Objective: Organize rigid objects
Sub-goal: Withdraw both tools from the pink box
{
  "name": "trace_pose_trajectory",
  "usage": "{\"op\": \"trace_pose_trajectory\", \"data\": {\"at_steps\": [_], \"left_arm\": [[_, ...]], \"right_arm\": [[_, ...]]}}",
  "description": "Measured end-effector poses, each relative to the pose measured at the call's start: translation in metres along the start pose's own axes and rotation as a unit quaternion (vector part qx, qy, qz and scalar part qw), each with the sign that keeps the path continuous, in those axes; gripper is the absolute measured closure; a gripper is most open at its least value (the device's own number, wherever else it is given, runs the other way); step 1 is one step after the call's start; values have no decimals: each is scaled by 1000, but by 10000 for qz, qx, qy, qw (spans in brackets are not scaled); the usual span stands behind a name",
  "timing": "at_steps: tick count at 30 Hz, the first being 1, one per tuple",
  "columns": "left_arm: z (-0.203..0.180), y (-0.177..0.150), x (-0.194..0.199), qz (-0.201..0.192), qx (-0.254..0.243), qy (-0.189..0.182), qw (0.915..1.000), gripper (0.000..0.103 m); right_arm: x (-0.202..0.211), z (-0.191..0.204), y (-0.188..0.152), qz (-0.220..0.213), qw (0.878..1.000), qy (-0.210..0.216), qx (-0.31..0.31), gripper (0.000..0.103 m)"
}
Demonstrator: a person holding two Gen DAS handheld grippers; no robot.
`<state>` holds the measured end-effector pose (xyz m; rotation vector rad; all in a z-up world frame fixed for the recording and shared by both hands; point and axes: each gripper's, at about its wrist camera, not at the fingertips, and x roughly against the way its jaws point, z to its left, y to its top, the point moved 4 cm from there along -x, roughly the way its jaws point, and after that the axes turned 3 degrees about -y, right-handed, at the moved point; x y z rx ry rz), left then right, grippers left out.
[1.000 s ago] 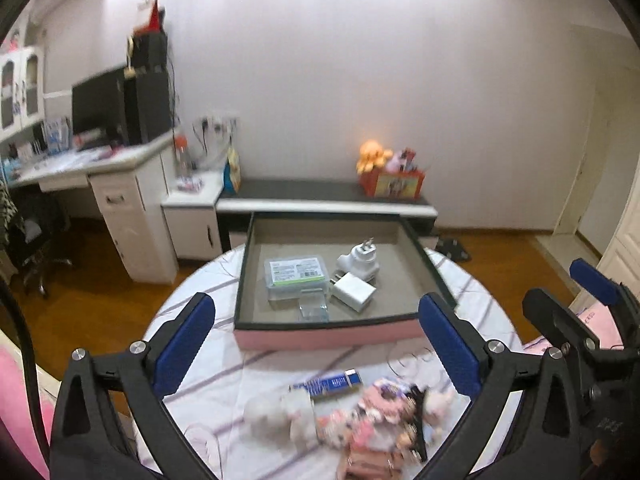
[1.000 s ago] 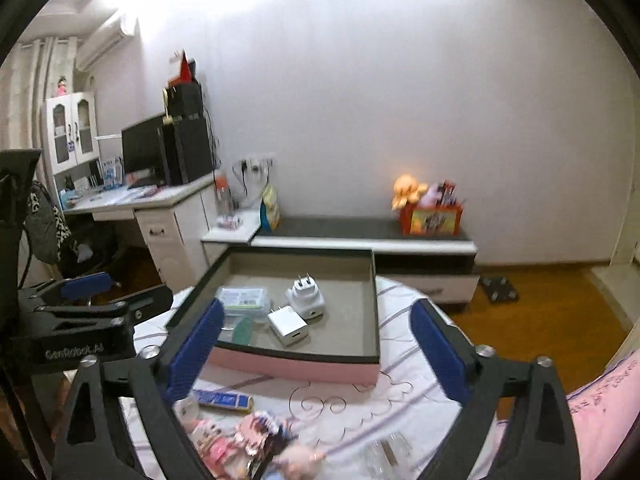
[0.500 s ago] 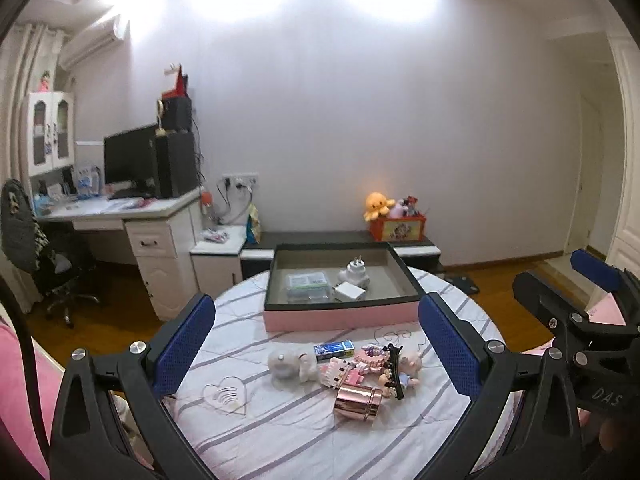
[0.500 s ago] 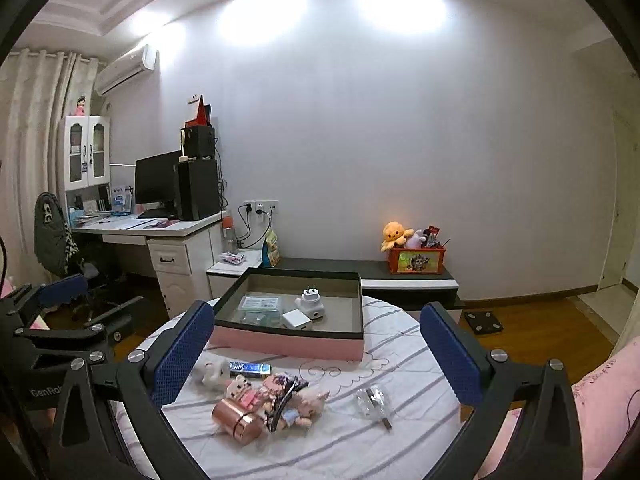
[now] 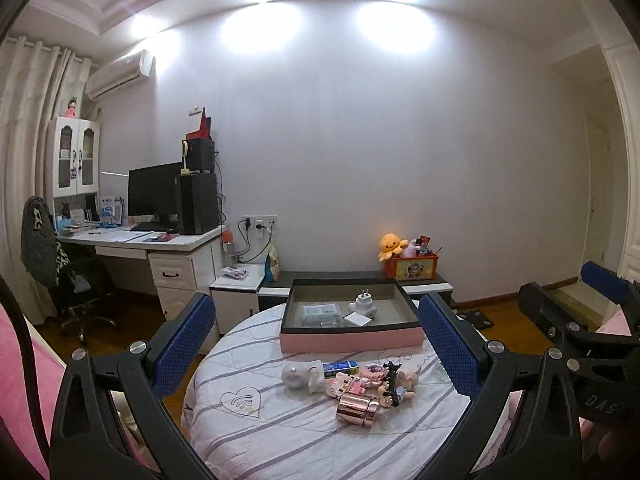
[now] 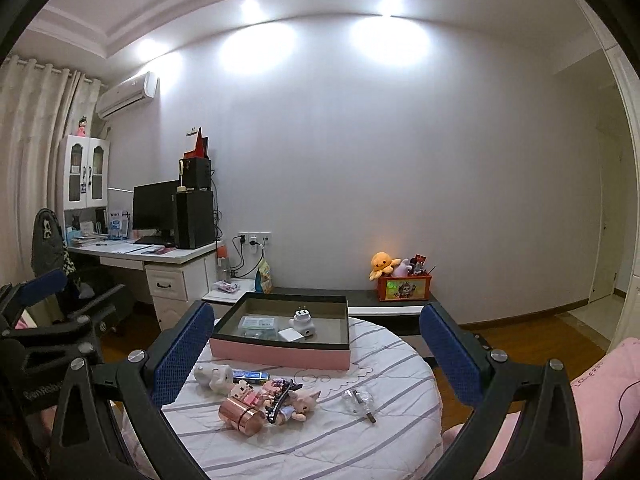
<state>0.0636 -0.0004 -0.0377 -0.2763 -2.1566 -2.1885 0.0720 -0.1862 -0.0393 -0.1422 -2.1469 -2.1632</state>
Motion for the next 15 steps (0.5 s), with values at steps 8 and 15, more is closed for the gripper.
{"op": "trace_pose_trajectory", "data": {"at_steps": [8, 15], "left_arm": [[1, -3, -6, 44, -10, 16, 10000, 0], [1, -4, -7, 35, -20, 26, 10000, 0]], "right_arm": [[-6, 2, -8, 107, 9999, 16, 10, 0], [-3, 1, -9, 113, 9999, -25, 14, 0]]}}
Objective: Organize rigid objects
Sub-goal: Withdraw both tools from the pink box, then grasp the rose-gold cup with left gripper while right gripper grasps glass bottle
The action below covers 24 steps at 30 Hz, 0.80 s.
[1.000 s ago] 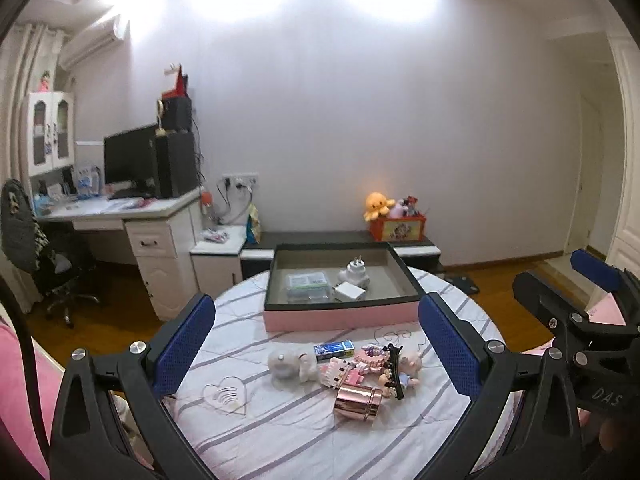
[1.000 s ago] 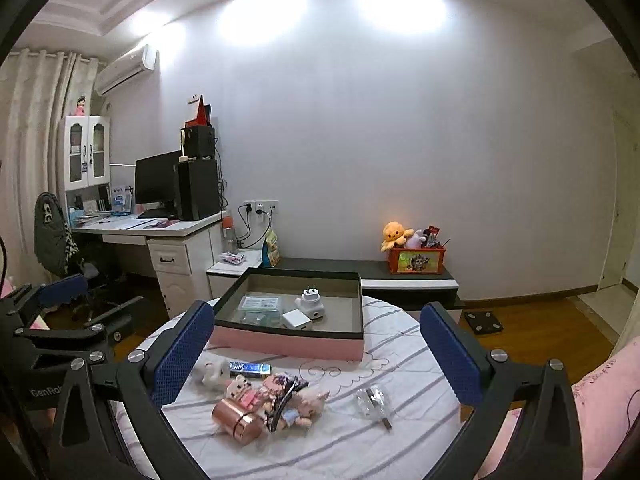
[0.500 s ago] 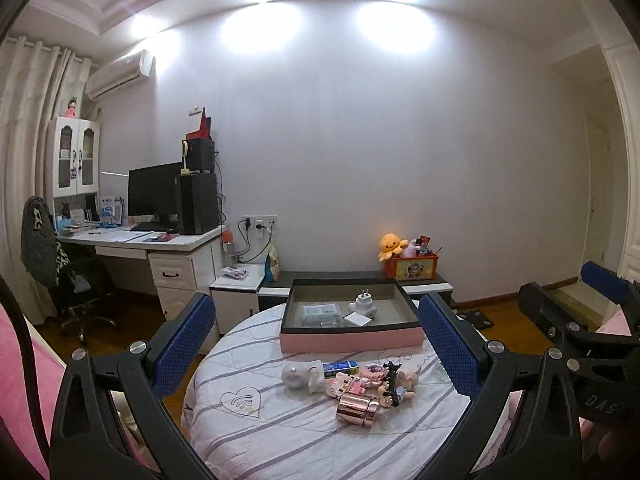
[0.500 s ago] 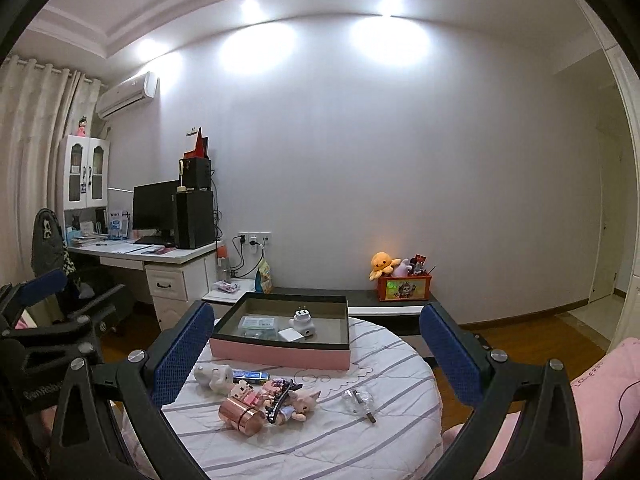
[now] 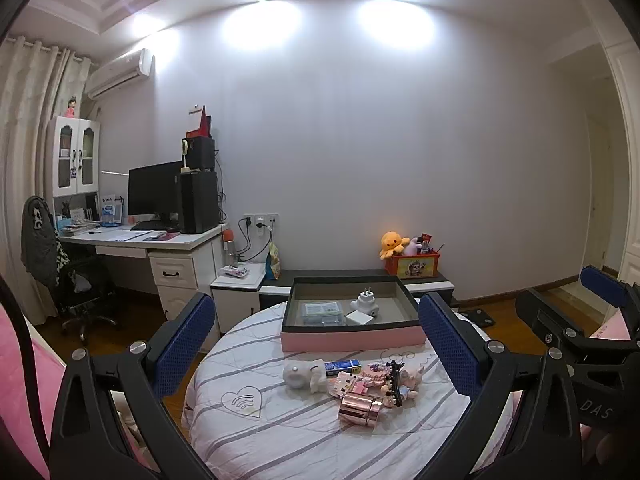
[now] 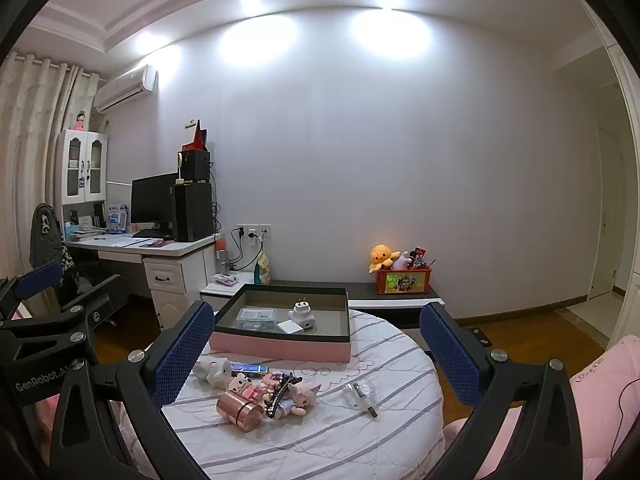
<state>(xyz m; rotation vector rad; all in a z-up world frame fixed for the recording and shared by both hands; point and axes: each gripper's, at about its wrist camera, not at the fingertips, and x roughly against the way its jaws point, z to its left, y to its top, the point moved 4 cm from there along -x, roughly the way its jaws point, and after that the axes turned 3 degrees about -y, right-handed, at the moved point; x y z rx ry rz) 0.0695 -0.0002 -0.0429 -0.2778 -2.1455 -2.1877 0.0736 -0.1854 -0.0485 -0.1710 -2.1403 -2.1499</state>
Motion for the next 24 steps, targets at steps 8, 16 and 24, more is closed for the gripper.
{"op": "trace_pose_trajectory", "data": {"at_steps": [8, 16, 24], "left_arm": [[-1, -13, -16, 170, -38, -34, 9998, 0], [-2, -60, -61, 1002, 121, -394, 9941, 0], [-11, -126, -111, 1970, 17, -464, 9793, 0]], "right_arm": [[-6, 1, -6, 95, 9999, -33, 34, 0], [-38, -5, -39, 581, 9981, -134, 169, 0], [-88, -23, -99, 1501, 9883, -226, 140, 0]]}}
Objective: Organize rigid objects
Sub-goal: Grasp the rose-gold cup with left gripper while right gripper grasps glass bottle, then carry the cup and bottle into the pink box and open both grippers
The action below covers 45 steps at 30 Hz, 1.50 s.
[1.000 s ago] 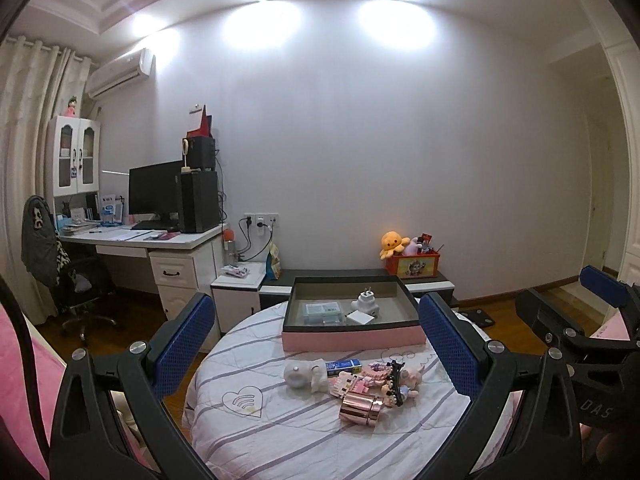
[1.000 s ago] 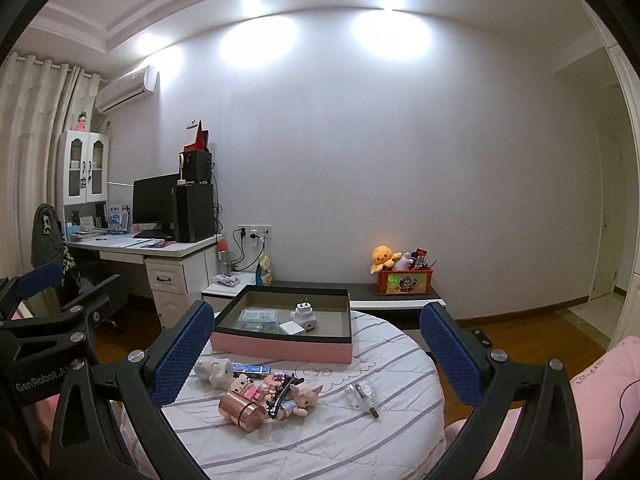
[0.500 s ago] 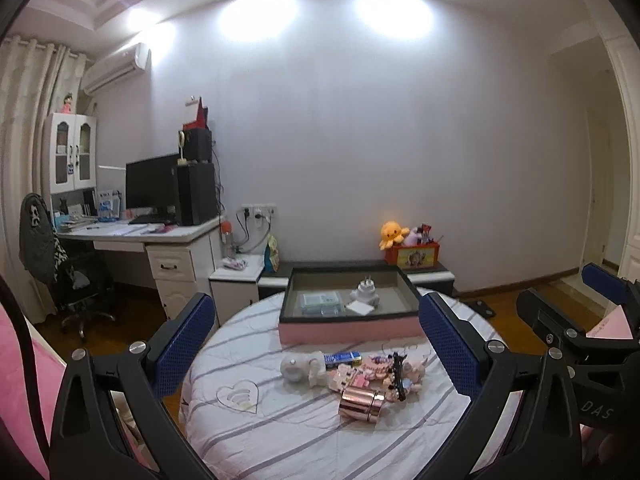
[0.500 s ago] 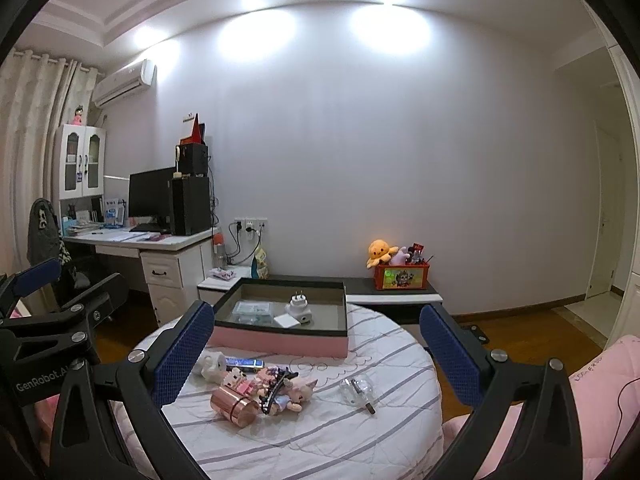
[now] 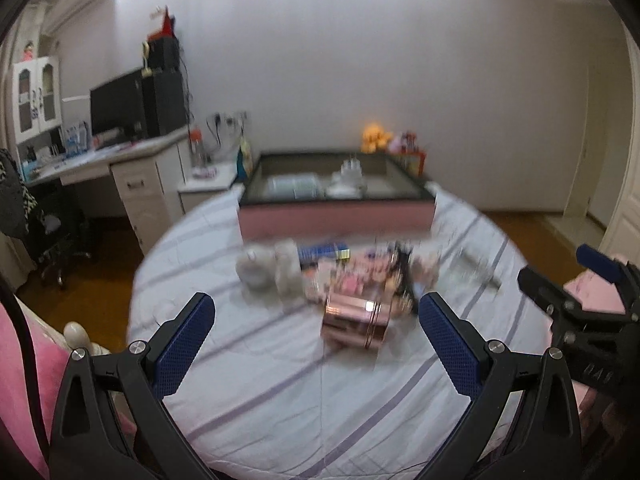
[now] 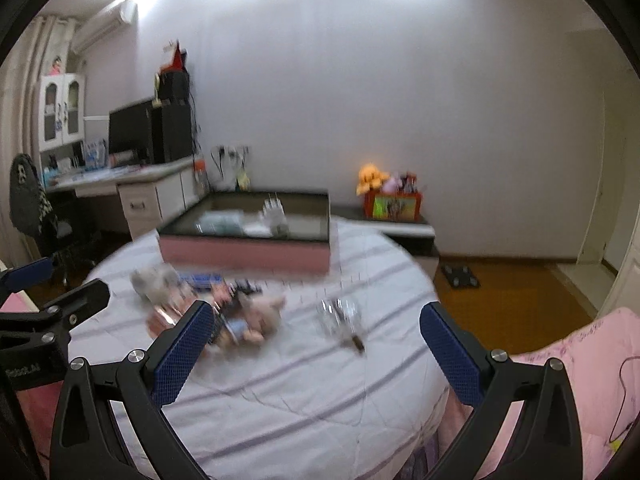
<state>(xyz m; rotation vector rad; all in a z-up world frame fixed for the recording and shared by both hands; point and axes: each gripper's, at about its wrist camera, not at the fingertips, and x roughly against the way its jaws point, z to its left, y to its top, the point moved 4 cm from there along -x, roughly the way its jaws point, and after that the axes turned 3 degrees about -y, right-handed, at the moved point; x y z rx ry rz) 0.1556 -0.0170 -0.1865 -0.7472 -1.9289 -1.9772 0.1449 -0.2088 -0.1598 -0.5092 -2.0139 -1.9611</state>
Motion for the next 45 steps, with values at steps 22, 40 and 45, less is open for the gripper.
{"op": "trace_pose_trajectory", "data": {"at_steps": [22, 40, 45], "left_arm": [[-7, -19, -112, 1419, 11, -234, 9896, 33], [1, 0, -98, 1211, 17, -183, 9925, 49], [1, 21, -79, 822, 3, -129, 9965, 49]], "right_arm": [[-128, -29, -26, 1354, 9908, -17, -21, 0], [-161, -13, -18, 1935, 9800, 360, 305, 52], [-125, 3, -3, 1390, 9874, 748, 133, 51]]}}
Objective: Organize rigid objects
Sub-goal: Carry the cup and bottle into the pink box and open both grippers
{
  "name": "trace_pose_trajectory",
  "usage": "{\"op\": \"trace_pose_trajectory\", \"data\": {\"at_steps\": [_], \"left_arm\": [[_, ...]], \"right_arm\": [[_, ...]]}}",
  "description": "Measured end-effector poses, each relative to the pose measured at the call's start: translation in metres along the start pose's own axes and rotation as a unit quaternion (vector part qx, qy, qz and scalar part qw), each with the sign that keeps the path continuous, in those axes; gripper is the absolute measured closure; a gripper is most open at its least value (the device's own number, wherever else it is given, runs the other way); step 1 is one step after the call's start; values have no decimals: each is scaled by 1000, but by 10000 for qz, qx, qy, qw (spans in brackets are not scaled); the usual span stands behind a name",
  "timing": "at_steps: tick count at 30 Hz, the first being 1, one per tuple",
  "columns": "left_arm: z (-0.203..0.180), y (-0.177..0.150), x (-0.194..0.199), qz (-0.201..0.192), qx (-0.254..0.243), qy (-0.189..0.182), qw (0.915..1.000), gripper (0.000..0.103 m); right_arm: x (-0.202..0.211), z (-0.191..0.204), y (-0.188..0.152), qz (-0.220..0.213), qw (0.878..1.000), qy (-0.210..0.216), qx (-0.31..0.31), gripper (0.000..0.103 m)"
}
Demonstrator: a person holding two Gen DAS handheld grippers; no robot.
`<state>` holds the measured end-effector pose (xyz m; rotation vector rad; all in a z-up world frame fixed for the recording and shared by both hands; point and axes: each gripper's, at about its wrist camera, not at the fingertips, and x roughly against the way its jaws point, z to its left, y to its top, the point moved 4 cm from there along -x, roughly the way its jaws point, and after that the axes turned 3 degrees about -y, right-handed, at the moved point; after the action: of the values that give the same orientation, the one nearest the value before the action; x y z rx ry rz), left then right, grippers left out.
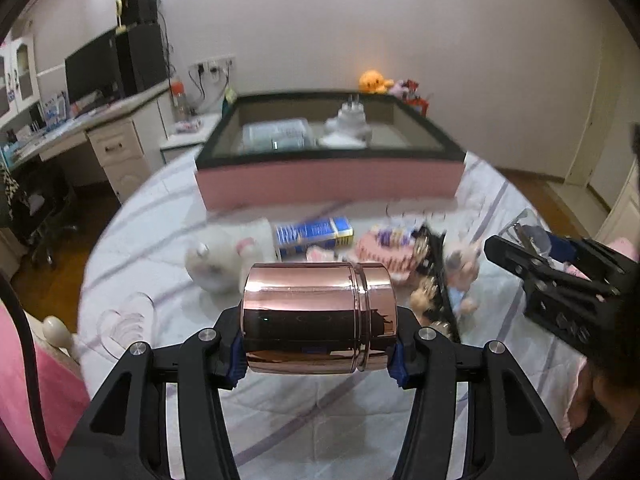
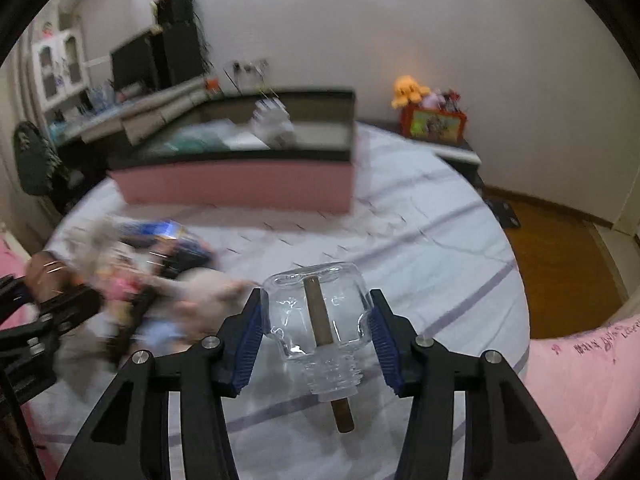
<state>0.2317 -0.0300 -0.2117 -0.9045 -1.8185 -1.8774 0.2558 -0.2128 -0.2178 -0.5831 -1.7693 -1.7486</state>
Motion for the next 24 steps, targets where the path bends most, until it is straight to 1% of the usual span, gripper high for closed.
{"op": "trace_pose_trajectory", "data": {"at_steps": [2, 4, 9, 13, 16, 21, 22, 24], "left_arm": [[1, 8, 9, -150, 29, -7, 9999, 49], [2, 15, 18, -305, 65, -8, 9995, 49], [5, 33, 41, -718, 54, -36, 9974, 49], [6, 47, 50, -926, 35, -48, 9957, 49], [10, 59, 48, -983, 6, -18, 9952, 49], [15, 88, 29, -938, -140, -36, 9955, 49], [16, 99, 22, -935, -205, -39, 9954, 49], [18, 113, 8, -857, -264, -125, 9959, 49]], "right_arm": [[22, 13, 7, -366, 9992, 162, 28, 51], [42, 27, 16, -664, 9974, 230, 128, 51], [67, 44, 39, -1079, 9934, 315, 224, 51], [73, 56, 53, -1242, 9912, 355, 290, 51], [74, 63, 60, -1301, 9903, 367, 326, 51], [59, 62, 78, -1296, 9902, 400, 344, 51], [54, 61, 84, -1277, 9903, 405, 354, 51], [44, 59, 96, -1235, 9906, 507, 314, 51]]}}
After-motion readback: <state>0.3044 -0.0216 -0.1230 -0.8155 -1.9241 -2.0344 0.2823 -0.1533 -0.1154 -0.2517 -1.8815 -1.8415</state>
